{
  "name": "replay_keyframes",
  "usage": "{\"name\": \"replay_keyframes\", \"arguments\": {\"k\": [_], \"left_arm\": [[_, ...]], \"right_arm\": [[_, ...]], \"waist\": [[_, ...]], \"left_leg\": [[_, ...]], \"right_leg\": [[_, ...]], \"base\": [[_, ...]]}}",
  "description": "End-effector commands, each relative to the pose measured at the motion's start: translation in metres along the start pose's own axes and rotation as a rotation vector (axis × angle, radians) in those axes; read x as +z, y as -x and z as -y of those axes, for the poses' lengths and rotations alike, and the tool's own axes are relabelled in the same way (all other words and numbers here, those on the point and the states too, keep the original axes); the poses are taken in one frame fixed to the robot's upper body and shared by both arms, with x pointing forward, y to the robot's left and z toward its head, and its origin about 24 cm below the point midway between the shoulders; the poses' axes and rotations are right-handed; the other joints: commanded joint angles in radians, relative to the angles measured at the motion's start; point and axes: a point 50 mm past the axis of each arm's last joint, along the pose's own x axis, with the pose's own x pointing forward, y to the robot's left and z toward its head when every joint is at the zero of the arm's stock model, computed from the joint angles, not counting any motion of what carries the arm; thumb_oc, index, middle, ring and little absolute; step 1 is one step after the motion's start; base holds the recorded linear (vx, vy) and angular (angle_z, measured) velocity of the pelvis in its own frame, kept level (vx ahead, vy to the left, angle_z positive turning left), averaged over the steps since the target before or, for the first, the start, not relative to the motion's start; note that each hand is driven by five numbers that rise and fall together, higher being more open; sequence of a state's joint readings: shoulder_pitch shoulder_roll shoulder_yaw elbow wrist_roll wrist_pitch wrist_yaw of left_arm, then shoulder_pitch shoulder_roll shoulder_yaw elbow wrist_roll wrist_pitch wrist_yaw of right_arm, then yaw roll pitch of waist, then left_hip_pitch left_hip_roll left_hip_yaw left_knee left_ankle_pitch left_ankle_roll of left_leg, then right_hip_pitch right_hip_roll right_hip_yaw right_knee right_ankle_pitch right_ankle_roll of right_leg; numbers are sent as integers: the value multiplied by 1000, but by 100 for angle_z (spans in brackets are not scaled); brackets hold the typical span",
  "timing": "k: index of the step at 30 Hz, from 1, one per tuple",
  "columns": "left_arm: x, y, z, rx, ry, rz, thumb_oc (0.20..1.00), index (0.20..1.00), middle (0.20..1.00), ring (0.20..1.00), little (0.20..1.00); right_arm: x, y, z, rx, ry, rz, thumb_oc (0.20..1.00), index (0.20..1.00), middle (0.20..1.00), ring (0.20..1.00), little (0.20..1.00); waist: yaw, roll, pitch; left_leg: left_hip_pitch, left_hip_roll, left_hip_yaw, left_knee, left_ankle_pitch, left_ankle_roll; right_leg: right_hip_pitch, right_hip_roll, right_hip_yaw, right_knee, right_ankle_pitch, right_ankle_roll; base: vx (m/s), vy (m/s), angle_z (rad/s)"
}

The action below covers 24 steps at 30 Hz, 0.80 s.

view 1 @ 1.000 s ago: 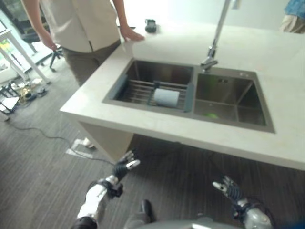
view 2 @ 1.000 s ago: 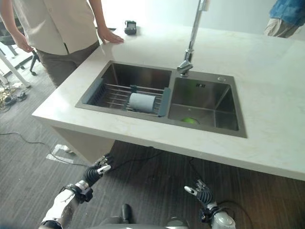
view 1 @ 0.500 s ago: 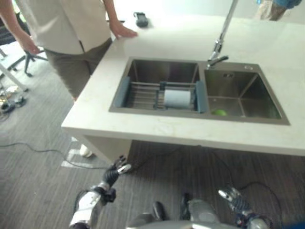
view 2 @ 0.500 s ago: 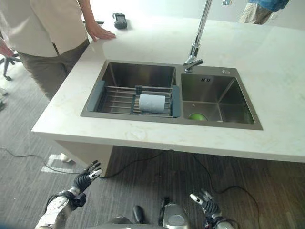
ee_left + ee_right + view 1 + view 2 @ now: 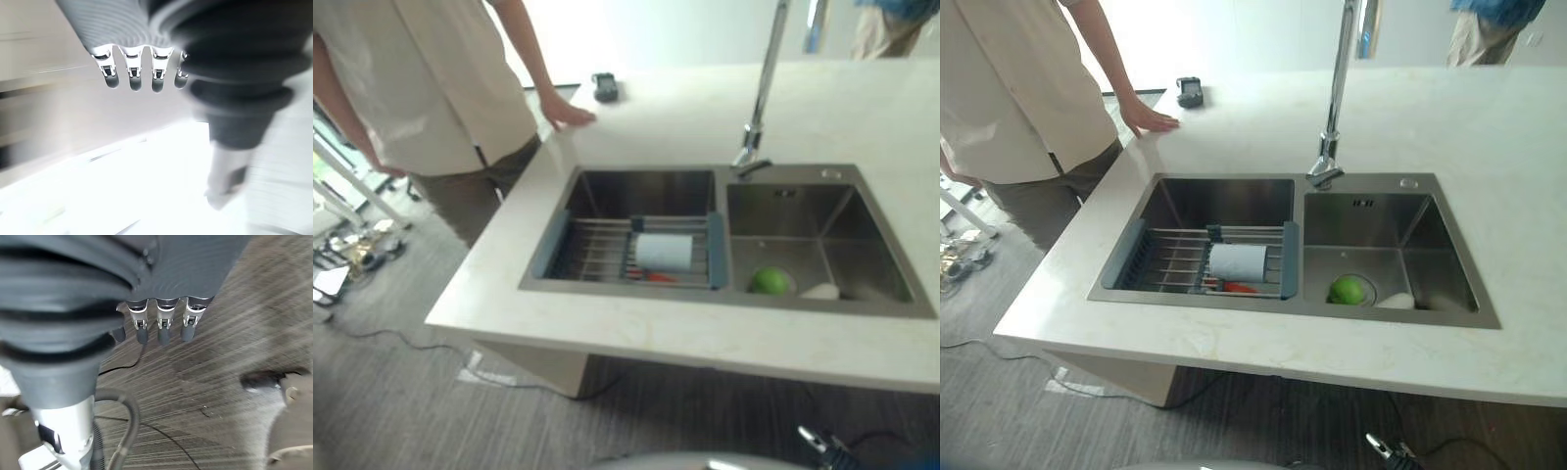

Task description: Place the dishes in the dishwasher.

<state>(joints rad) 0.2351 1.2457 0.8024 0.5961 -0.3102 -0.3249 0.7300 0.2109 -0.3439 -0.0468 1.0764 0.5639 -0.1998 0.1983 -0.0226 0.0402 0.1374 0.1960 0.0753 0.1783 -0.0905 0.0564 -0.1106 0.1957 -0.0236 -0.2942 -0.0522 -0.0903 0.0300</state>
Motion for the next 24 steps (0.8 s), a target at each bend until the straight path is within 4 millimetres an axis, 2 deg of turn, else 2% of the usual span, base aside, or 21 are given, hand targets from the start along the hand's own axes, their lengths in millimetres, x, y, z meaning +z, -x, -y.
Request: {"name": "replay_keyframes", "arguments": {"k": [1, 3, 4, 5, 6, 7, 8, 10, 11, 12, 15, 19, 24], "left_arm": [[9, 29, 41, -187, 105, 98, 1000, 1000, 1000, 1000, 1000], [65, 31, 77, -380, 252, 267, 1000, 1000, 1000, 1000, 1000], [91, 43, 98, -500, 292, 329, 1000, 1000, 1000, 1000, 1000], [98, 47, 104, -539, 314, 349, 1000, 1000, 1000, 1000, 1000], [118, 64, 120, -661, 370, 407, 1000, 1000, 1000, 1000, 1000], [127, 73, 128, -715, 386, 435, 1000, 1000, 1000, 1000, 1000], [143, 94, 140, -806, 411, 479, 1000, 1000, 1000, 1000, 1000], [154, 110, 147, -871, 438, 515, 1000, 1000, 1000, 1000, 1000], [168, 139, 155, -988, 466, 563, 1000, 1000, 1000, 1000, 1000], [173, 158, 163, -1087, 457, 574, 1000, 1000, 1000, 1000, 1000], [182, 184, 180, -1241, 436, 568, 1000, 1000, 1000, 1000, 1000], [174, 194, 196, -1346, 385, 499, 1000, 1000, 1000, 1000, 1000], [162, 205, 206, -1467, 286, 494, 1000, 1000, 1000, 1000, 1000]], "right_arm": [[24, -10, -7, 17, -21, 43, 1000, 1000, 1000, 1000, 1000], [20, -10, -12, 32, -15, 24, 1000, 1000, 1000, 1000, 1000], [17, -10, -13, 39, -11, 12, 1000, 1000, 1000, 1000, 1000], [16, -10, -13, 39, -12, 11, 1000, 1000, 1000, 1000, 1000], [13, -9, -13, 39, -22, 3, 1000, 1000, 1000, 1000, 1000], [11, -9, -13, 37, -27, 1, 1000, 1000, 1000, 1000, 1000], [7, -7, -13, 37, -35, -6, 1000, 1000, 1000, 1000, 1000], [5, -7, -14, 37, -42, -12, 1000, 1000, 1000, 1000, 1000], [-2, -5, -14, 39, -46, -27, 1000, 1000, 1000, 1000, 1000], [-7, -3, -13, 38, -44, -39, 1000, 1000, 1000, 1000, 1000], [-17, 2, -8, 27, -37, -64, 1000, 1000, 1000, 1000, 1000], [-23, 9, 5, 3, -12, -78, 1000, 1000, 1000, 1000, 1000], [-23, 13, 18, -22, 3, -78, 1000, 1000, 1000, 1000, 1000]], "waist": [[-38, 35, 11], [-59, 34, 1], [-73, 32, 0], [-76, 32, -3], [-88, 31, -4], [-94, 30, -4], [-106, 27, -2], [-114, 26, -3], [-133, 25, 1], [-151, 26, 3], [-191, 35, 8], [-226, 47, 22], [-245, 57, 38]], "left_leg": [[-76, -28, 46, 10, -64, 49], [-63, -31, 64, 5, -73, 51], [-53, -32, 71, 3, -82, 53], [-56, -32, 75, 3, -80, 54], [-50, -32, 83, 3, -85, 57], [-47, -32, 87, 3, -87, 58], [-38, -34, 92, 3, -97, 63], [-40, -34, 98, 3, -96, 66], [-34, -34, 108, 3, -100, 72], [-28, -36, 115, 3, -103, 76], [-20, -39, 145, 3, -103, 82], [-20, -44, 178, 3, -103, 83], [-29, -52, 186, 3, -102, 82]], "right_leg": [[-56, -78, -12, 34, 30, 96], [-54, -76, -4, 30, 32, 104], [-50, -75, 5, 29, 31, 109], [-57, -74, 9, 29, 36, 109], [-58, -73, 19, 28, 39, 114], [-59, -72, 24, 27, 42, 117], [-59, -71, 35, 27, 42, 122], [-67, -70, 44, 27, 49, 124], [-73, -68, 60, 27, 54, 128], [-76, -65, 79, 27, 58, 130], [-86, -60, 112, 23, 72, 134], [-103, -63, 131, 20, 83, 140], [-121, -66, 150, 17, 89, 145]], "base": [[90, -49, 11], [80, -64, -20], [50, -61, -36], [68, -74, -31], [46, -69, -53], [82, -92, -47], [50, -79, -38], [36, -63, -33], [70, -59, -33], [86, -62, -19], [113, -42, -32], [75, 19, -26], [44, 48, -12]]}}
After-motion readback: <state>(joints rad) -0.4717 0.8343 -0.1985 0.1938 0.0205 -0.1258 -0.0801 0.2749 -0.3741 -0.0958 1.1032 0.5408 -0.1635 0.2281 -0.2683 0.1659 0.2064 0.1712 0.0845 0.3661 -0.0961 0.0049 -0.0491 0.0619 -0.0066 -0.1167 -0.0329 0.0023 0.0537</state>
